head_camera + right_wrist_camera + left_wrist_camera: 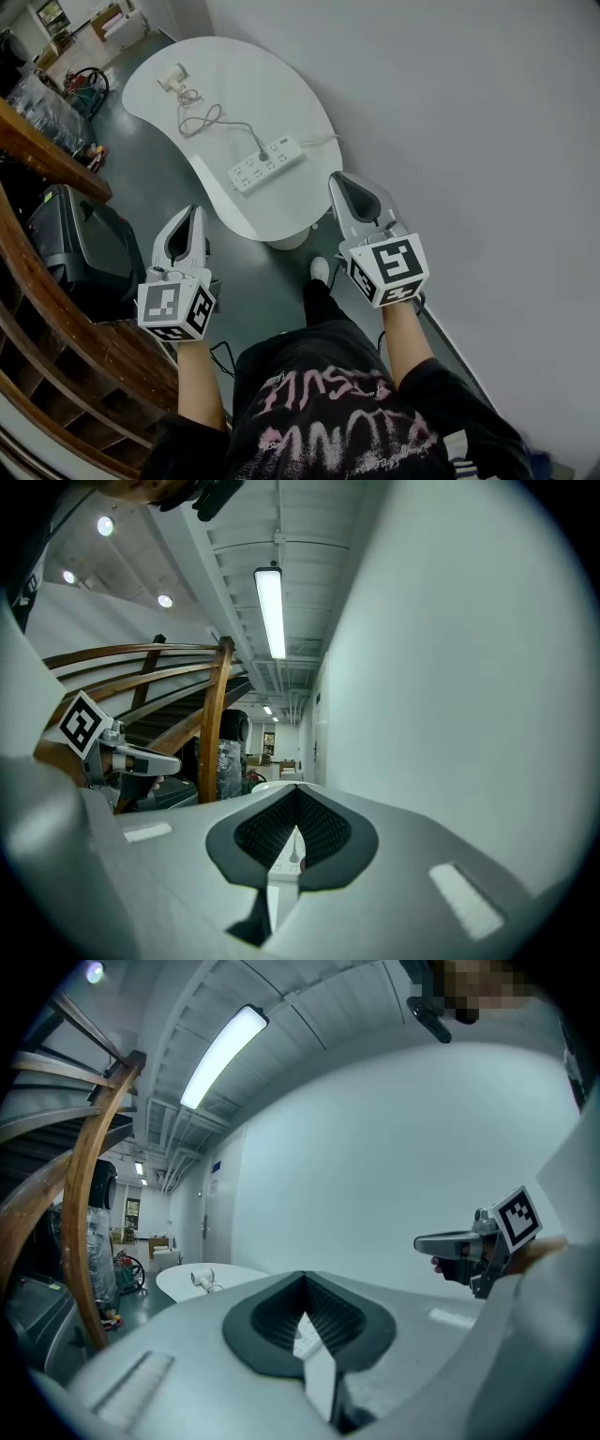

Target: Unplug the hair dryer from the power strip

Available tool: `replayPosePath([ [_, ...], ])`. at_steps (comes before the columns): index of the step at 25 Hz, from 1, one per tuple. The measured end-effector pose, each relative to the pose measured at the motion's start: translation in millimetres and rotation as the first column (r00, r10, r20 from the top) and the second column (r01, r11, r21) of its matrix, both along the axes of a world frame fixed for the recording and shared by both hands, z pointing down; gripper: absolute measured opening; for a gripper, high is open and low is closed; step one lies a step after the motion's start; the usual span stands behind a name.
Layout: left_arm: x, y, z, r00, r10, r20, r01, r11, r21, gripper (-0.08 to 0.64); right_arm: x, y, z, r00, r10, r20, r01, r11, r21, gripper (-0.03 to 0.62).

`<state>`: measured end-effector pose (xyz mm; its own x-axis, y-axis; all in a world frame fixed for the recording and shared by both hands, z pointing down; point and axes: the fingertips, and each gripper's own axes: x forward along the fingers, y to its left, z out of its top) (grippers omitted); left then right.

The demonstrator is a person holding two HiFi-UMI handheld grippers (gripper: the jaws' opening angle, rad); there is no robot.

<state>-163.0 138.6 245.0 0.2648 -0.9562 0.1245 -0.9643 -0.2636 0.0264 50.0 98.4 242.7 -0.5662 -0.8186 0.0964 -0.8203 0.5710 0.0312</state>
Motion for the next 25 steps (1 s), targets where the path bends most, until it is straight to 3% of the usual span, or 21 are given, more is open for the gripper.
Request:
replayPosePath([
  [16,-7,-51,12,1.0,-0.018,-0.008,0.018,1.0,-0.023,0.0,-11,-53,13,1.0,-0.024,-0.001,0.023,0.999,-0.025,0.012],
  [25,5,-106,23,1.0,-0.012,-0.021,0.011,0.999,-0.051,0.0,5,-106,25,1.0,-0.007,0.004,0.008,0.998,-0.057,0.012],
])
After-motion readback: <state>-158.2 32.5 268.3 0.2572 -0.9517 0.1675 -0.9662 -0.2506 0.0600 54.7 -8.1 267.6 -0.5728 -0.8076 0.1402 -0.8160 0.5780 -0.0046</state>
